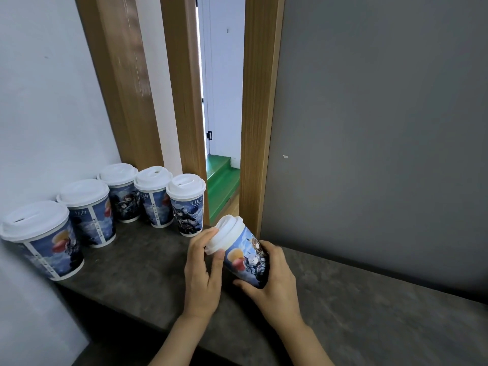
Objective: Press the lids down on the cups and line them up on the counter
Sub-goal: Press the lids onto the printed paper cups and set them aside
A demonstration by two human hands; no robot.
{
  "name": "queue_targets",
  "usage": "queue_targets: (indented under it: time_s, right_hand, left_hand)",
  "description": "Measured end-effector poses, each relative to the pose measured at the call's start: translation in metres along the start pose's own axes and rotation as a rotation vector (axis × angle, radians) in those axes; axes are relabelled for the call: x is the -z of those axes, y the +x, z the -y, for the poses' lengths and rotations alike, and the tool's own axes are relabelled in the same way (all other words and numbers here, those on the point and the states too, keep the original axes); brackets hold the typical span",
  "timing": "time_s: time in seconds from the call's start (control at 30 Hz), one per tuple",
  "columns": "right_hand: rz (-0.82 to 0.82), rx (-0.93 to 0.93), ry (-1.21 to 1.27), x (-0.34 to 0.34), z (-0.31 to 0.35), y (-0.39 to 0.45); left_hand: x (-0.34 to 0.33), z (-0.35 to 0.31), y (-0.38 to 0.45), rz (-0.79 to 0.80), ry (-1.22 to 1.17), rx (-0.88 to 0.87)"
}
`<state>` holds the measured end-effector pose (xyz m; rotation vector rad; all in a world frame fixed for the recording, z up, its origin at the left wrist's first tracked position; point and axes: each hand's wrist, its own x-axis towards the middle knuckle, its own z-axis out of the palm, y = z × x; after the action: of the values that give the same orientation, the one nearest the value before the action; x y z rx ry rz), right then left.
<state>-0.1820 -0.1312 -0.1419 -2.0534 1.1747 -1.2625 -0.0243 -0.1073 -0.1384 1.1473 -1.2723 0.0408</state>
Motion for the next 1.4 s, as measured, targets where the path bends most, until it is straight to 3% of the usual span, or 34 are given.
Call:
queue_targets:
  time_s: [0.13,0.27,0.37,0.6,0.93,1.07,1.23,1.3,1.4]
  right_hand:
    - [0.036,-0.058,0.024,0.001,-0.002,-0.001]
    - [0.139,-0.219,0.292,0.006,-0.001,0.002]
    - [0.158,-0.234,0.395,0.009,0.003,0.002]
    - [0.012,-0.021,0.151,-0.001,0.001,0.000]
    - [0.111,-0.109,0.189,0.001,-0.003,0.000]
    - [0.051,-0.056,0.120,0.001,-0.002,0.000]
    - [-0.147,0.083,-0.142,-0.003,-0.006,0.001]
    - [-0.191,0.065,-0.128,-0.003,-0.006,0.000]
    - [-0.152,-0.020,0.090,-0.001,-0.003,-0.001]
  left_hand:
    - [-0.001,0.000,0.000,-0.023,0.000,0.063]
    - [-0.002,-0.001,0.000,-0.031,-0.014,0.057]
    - [-0.001,-0.001,0.002,-0.039,-0.017,0.049]
    - [0.001,-0.003,0.000,0.004,-0.037,0.005]
    - [0.002,-0.006,0.001,-0.036,0.013,-0.009]
    - [0.014,-0.016,0.009,0.045,-0.023,0.086]
    - [0.019,-0.040,0.040,0.261,0.118,0.119]
    - [0.017,-0.048,0.048,0.300,0.120,0.092]
    - [0.015,-0.055,0.055,0.437,0.090,0.051]
